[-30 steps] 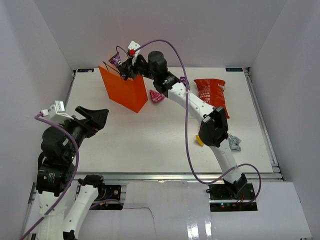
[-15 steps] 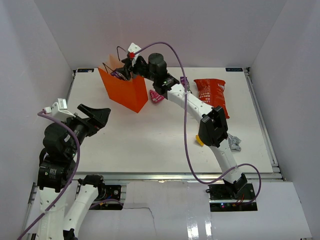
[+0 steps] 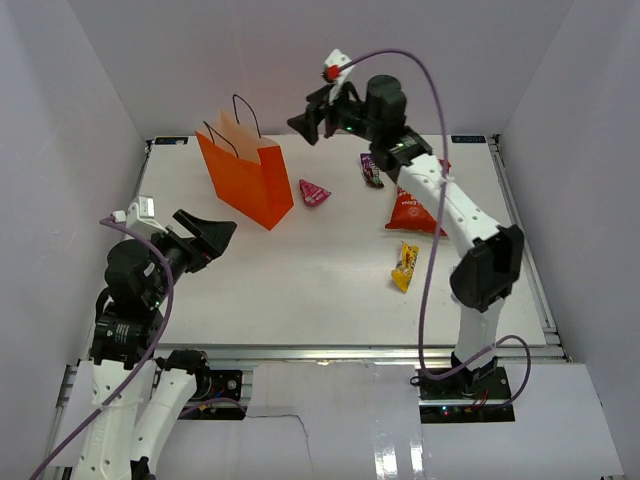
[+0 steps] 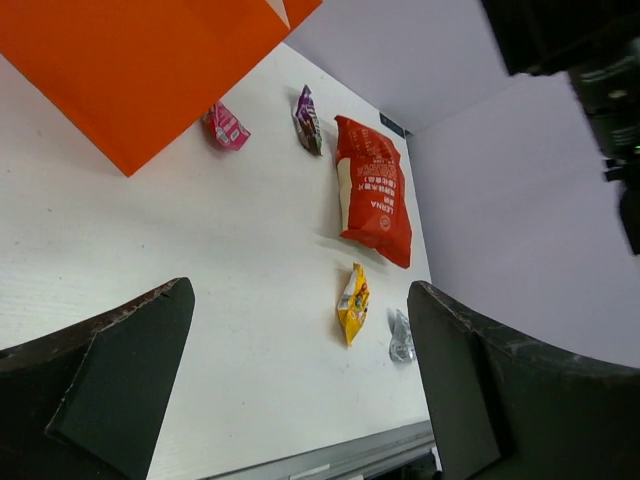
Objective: Place the snacks into the paper bag
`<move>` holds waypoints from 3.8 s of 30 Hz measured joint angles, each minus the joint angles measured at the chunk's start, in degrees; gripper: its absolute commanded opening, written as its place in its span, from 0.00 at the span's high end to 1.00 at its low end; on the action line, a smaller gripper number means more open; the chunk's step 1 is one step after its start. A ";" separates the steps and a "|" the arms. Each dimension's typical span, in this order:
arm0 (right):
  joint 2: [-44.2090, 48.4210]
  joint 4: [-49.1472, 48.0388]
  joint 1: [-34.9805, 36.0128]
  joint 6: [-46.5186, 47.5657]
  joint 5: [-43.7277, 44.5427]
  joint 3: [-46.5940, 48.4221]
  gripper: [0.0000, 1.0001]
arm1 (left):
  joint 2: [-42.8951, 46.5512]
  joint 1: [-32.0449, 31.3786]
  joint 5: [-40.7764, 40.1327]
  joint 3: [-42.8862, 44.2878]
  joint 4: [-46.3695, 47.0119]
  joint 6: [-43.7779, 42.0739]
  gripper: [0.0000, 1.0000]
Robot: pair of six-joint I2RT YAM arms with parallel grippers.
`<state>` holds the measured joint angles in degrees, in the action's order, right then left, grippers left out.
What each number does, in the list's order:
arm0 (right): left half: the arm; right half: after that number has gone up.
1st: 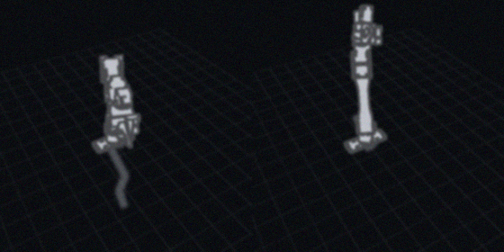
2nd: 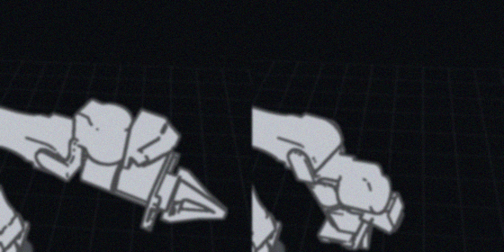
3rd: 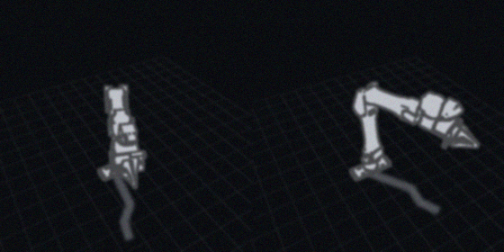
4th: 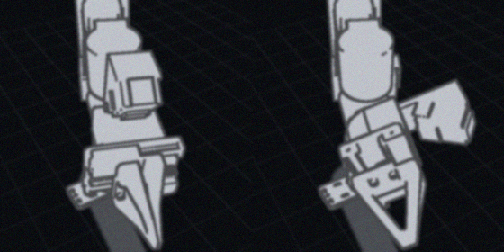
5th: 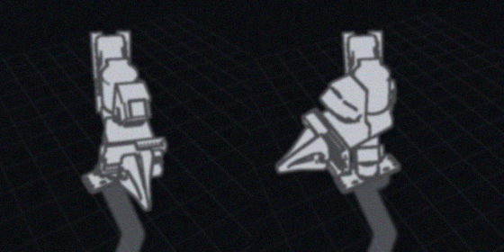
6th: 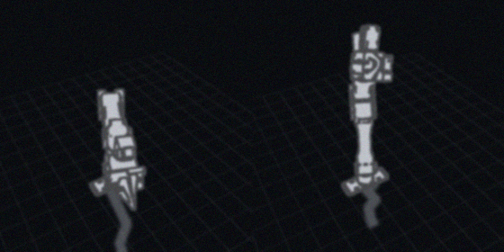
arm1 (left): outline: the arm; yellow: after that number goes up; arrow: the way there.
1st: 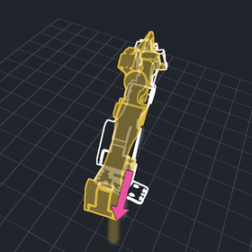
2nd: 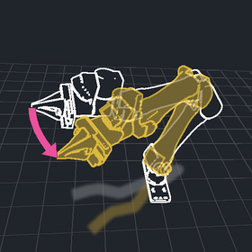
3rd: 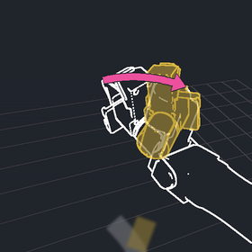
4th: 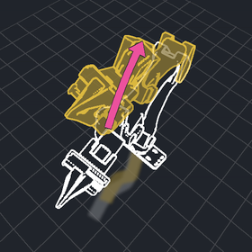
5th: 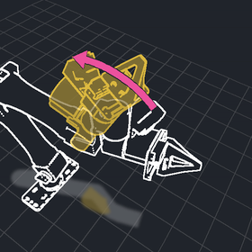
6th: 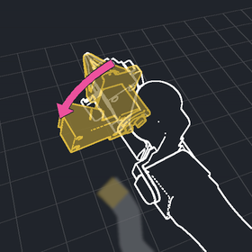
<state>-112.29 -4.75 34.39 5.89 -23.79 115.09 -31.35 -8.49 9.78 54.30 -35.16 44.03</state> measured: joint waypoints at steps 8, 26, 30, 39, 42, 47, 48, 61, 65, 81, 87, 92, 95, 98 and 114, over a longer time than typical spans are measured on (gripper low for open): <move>15.50 12.92 -20.57 -2.16 4.44 -20.48 0.06 | -3.41 0.00 7.30 -5.29 5.42 0.35 0.02; -5.77 23.26 -44.24 -20.41 5.29 -17.27 0.09 | -9.42 0.00 15.06 -9.18 12.61 1.57 0.02; -10.99 21.09 -45.77 -22.97 -0.20 -14.80 0.09 | -9.29 0.00 15.45 -10.16 12.90 2.99 0.02; -18.67 16.55 -46.42 -28.50 -7.76 -12.09 0.05 | -9.35 0.00 15.93 -10.23 12.98 5.73 0.02; -20.24 14.99 -46.29 -30.32 -9.92 -12.09 0.00 | -9.49 0.00 15.96 -10.23 13.00 6.51 0.02; -20.63 11.87 -45.81 -32.54 -13.46 -12.92 0.34 | -10.10 0.00 15.98 -10.23 13.18 7.34 0.02; -20.63 10.88 -45.72 -32.98 -14.16 -13.31 0.42 | -10.29 0.00 15.98 -10.23 13.22 7.48 0.02; -20.04 0.85 -44.98 -40.15 -24.74 -19.04 0.92 | -11.43 0.00 17.49 -10.51 14.27 7.52 0.02; -16.65 -5.20 -44.92 -43.56 -29.33 -25.27 0.92 | -13.03 -0.17 19.08 -10.88 16.48 7.76 0.02; 7.43 -31.10 -37.20 -53.77 -44.59 -41.13 0.92 | -27.32 -11.80 19.82 -12.09 35.41 5.73 0.02; 14.32 -19.45 -30.95 -39.26 -47.41 -42.58 0.92 | -34.49 -16.61 19.76 -5.97 39.06 -2.34 0.02; 19.10 -6.69 -27.23 -25.73 -48.54 -42.71 0.92 | -35.01 -17.40 19.67 -3.34 40.44 -9.01 0.02; 21.49 -0.98 -25.64 -19.93 -48.74 -42.82 0.92 | -36.48 -17.51 19.85 -1.51 40.94 -11.82 0.02; 23.23 3.13 -23.98 -15.93 -48.89 -42.82 0.92 | -39.21 -18.18 20.00 0.37 41.20 -14.05 0.02; 24.44 8.81 -18.62 -10.51 -49.05 -42.75 0.92 | -44.98 -24.24 22.88 4.28 40.70 -16.98 0.41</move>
<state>-87.85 4.05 15.77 -4.62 -72.84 72.34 -76.34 -32.73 32.67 58.59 5.54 27.05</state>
